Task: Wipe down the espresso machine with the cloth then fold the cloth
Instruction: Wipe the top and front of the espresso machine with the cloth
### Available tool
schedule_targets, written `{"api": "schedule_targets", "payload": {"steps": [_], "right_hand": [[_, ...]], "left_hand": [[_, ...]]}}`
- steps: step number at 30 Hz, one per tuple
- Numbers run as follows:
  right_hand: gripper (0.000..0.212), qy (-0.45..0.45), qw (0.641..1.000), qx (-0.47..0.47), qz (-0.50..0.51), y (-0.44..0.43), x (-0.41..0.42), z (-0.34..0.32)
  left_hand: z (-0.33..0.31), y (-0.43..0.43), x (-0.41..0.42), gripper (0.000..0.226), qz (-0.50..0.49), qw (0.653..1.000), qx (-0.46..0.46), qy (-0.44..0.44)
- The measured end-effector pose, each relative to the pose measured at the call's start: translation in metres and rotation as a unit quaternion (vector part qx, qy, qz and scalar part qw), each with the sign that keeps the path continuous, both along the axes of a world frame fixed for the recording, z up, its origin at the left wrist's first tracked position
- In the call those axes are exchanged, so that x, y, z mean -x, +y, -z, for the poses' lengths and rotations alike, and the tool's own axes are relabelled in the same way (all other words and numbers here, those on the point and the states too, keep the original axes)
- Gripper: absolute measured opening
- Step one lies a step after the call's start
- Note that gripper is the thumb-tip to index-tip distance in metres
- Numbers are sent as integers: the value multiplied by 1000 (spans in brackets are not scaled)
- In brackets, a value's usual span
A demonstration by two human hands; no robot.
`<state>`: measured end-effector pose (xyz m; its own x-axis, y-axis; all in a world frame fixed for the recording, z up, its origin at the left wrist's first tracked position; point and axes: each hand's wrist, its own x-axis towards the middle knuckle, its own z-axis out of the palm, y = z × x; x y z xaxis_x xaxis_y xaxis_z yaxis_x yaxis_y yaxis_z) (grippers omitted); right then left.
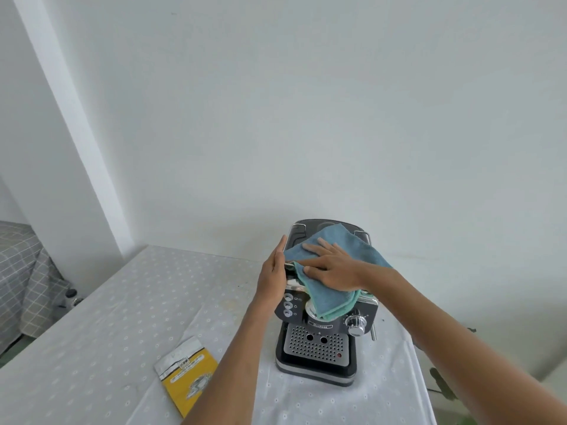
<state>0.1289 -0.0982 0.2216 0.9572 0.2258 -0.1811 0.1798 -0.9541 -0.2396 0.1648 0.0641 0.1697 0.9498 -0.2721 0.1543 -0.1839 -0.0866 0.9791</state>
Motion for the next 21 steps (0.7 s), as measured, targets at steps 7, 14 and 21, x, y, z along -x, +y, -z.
{"api": "schedule_targets", "payload": {"steps": [7,14,21], "right_hand": [[48,-60,995,41,66,-3,45,6],[53,-74,975,43,206,26,22,10],[53,-83,974,34,209,37,40,14]], "left_hand": [[-3,2,-1,45,7,1000,-19,-4],[-5,2,0,46,-2,999,-36,-10],[-7,2,-19,46,17,994,-110,1]]}}
